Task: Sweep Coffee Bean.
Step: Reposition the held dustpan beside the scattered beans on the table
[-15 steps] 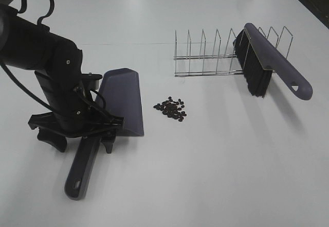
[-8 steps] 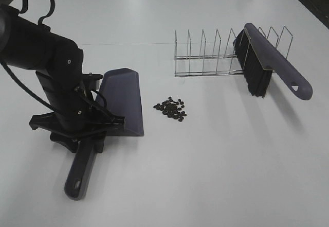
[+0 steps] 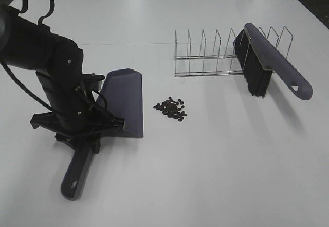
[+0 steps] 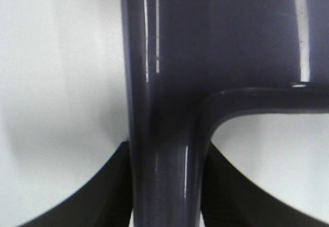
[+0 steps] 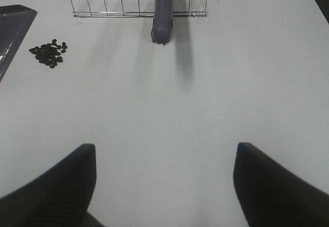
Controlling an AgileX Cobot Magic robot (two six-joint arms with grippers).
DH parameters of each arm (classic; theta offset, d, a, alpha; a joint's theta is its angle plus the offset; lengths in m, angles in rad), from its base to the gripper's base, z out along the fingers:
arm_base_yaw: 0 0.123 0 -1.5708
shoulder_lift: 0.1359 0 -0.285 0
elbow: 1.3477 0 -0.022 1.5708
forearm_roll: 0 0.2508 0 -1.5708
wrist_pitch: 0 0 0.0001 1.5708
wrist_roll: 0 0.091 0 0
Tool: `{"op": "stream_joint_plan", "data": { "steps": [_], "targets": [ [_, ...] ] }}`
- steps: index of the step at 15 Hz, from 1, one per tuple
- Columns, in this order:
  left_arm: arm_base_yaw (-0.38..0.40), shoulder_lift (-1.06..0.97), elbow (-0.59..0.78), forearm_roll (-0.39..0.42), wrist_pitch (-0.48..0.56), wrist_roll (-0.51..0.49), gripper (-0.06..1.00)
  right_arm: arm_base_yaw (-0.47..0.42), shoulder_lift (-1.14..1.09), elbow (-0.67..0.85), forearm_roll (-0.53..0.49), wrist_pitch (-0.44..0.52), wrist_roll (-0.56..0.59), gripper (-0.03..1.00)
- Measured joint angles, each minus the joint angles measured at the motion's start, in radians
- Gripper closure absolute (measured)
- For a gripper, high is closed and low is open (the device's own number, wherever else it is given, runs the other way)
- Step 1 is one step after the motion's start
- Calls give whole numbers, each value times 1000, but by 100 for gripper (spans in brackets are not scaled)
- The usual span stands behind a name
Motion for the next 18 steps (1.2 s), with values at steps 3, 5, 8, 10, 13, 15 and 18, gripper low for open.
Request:
{"op": "stream_joint_plan", "data": {
  "steps": [3, 5, 8, 10, 13, 15, 18],
  "targets": [
    [0, -15, 1, 0, 15, 26, 62, 0, 0, 0, 0, 0, 0, 31],
    [0, -55, 1, 17, 56, 30, 62, 0, 0, 0, 0, 0, 0, 31],
    [0, -74, 1, 10, 57, 54, 62, 0, 0, 0, 0, 0, 0, 31],
    [0, -74, 1, 6, 65, 65, 62, 0, 0, 0, 0, 0, 0, 31],
    [0, -74, 1, 0, 68, 68, 62, 0, 0, 0, 0, 0, 0, 31],
    [0, -74, 1, 0, 68, 68, 62, 0, 0, 0, 0, 0, 0, 31],
    [0, -74, 1, 0, 68, 69, 62, 0, 2, 0, 0, -1, 0, 31]
  ]
}}
